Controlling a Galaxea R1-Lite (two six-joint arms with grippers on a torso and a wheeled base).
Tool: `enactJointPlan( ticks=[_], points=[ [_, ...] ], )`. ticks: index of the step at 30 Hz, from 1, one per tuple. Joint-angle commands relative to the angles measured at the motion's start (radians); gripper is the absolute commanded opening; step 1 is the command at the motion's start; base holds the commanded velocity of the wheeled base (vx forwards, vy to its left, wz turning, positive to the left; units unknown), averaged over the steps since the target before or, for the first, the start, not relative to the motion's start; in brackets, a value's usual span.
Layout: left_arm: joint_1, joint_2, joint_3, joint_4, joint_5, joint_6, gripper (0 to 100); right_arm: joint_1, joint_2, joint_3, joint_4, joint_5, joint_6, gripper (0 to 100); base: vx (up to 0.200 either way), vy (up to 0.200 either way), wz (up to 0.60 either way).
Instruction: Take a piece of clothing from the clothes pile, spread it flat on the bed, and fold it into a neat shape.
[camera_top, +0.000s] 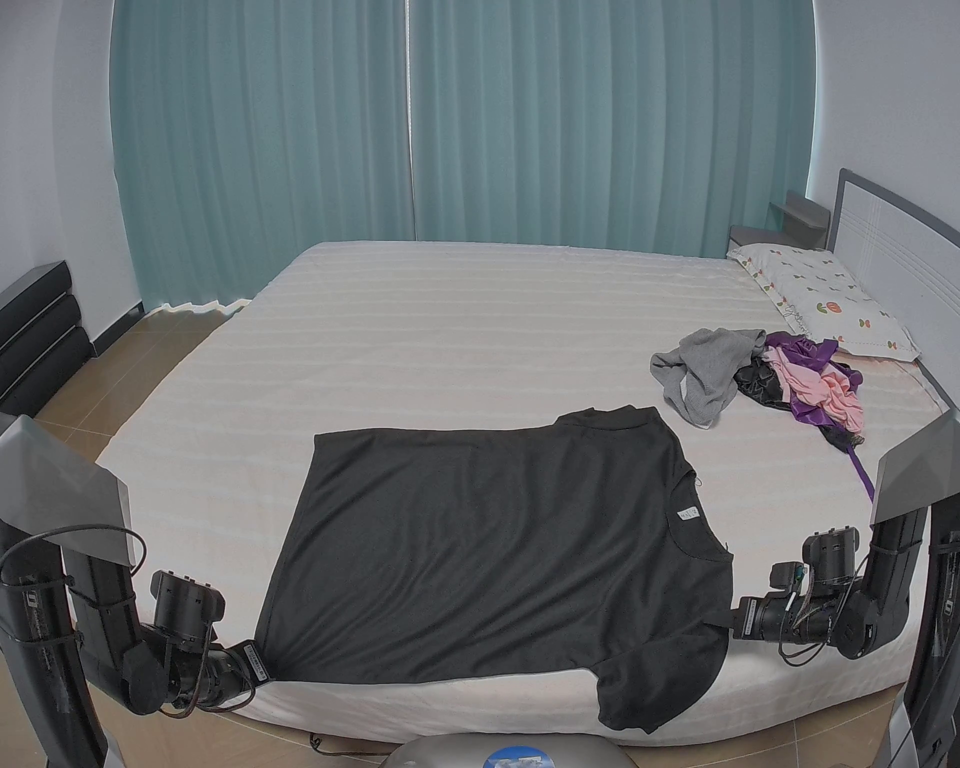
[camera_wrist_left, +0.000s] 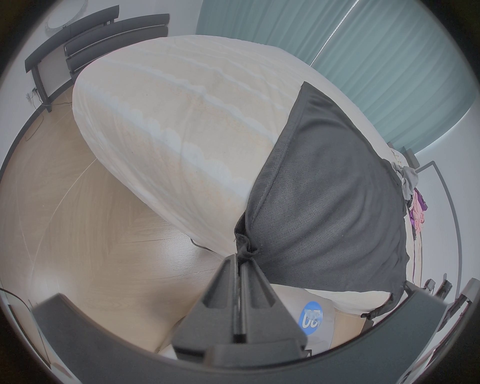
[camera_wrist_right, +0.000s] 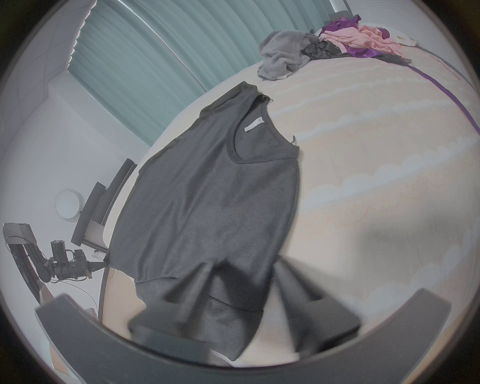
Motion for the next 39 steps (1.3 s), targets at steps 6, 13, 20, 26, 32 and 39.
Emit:
enactJointPlan(
  ticks=[6,13,20,26,32,39],
  points=[
    [0.0,0.011,-0.003,0.0,0.002,0.0,0,-0.05,-0.012,0.055,-0.003,-0.011,-0.001,0,0.0,0.0,0.0],
    [-0.001,0.046,-0.015,-0.038,0.011,0.001,0,-0.11,-0.055,0.118,-0.001,-0.008,-0.021,0,0.0,0.0,0.0],
    [-0.003,0.08,-0.011,-0.097,0.021,0.006,0,-0.139,-0.058,0.187,-0.003,-0.005,-0.147,0,0.0,0.0,0.0],
    [0.003,0.117,-0.006,-0.178,0.06,0.01,0,-0.128,-0.047,0.217,-0.005,-0.003,-0.189,0,0.0,0.0,0.0],
    [0.003,0.127,0.0,-0.192,0.06,0.01,0,-0.122,-0.026,0.227,-0.005,-0.001,-0.221,0,0.0,0.0,0.0],
    [0.006,0.127,-0.003,-0.192,0.06,0.004,0,-0.105,-0.026,0.233,-0.006,-0.001,-0.224,100,0.0,0.0,0.0]
  ],
)
